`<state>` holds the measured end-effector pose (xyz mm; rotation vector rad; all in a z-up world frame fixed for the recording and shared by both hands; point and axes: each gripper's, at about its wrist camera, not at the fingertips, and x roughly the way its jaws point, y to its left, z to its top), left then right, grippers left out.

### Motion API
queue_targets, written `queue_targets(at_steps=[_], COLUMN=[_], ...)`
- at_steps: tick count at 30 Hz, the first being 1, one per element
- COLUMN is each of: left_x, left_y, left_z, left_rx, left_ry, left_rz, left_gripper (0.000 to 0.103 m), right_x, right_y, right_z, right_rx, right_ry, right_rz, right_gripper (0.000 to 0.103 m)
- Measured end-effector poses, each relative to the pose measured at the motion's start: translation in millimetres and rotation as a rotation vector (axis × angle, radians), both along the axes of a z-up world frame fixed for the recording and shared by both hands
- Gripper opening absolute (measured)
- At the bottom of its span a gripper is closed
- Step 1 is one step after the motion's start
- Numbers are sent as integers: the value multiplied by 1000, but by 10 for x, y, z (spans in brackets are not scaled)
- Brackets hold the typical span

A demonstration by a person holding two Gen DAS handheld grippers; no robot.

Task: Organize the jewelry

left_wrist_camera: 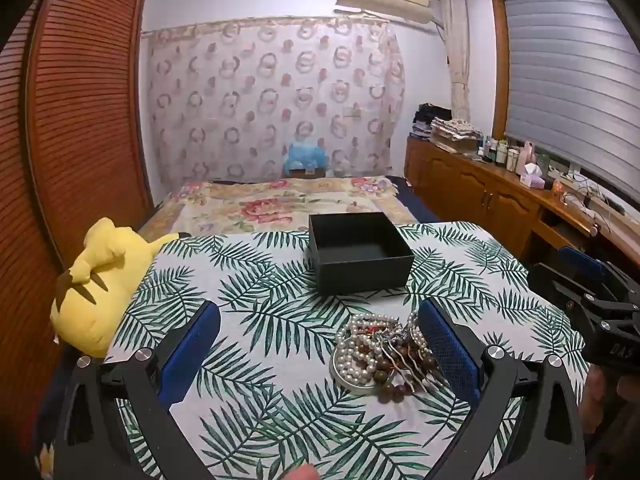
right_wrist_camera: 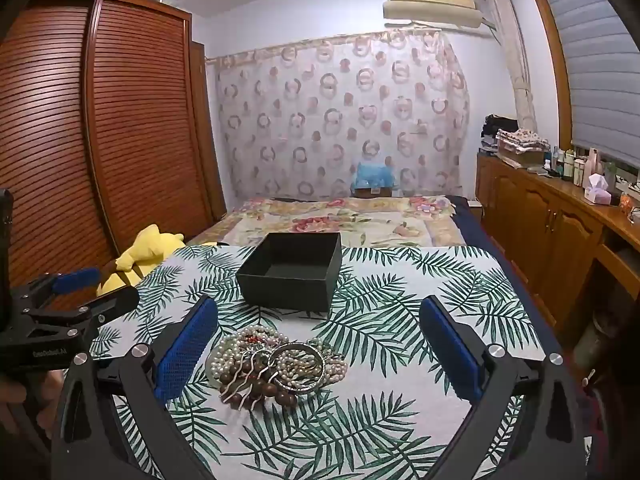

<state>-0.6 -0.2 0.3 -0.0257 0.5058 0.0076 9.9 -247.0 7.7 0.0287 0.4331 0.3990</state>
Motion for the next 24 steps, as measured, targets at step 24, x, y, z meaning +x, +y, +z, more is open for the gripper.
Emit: queue_targets(at_steps=[24], left_x=[-9], left_y=[0], left_z=[5], left_rx=[6], left_ry=[6], left_rz=[1], left_gripper=[96], right_x=[7], right_y=[-5], right_z=[-3], right_rx=[11], right_ry=[2], right_rz=[-1], right_gripper=[101])
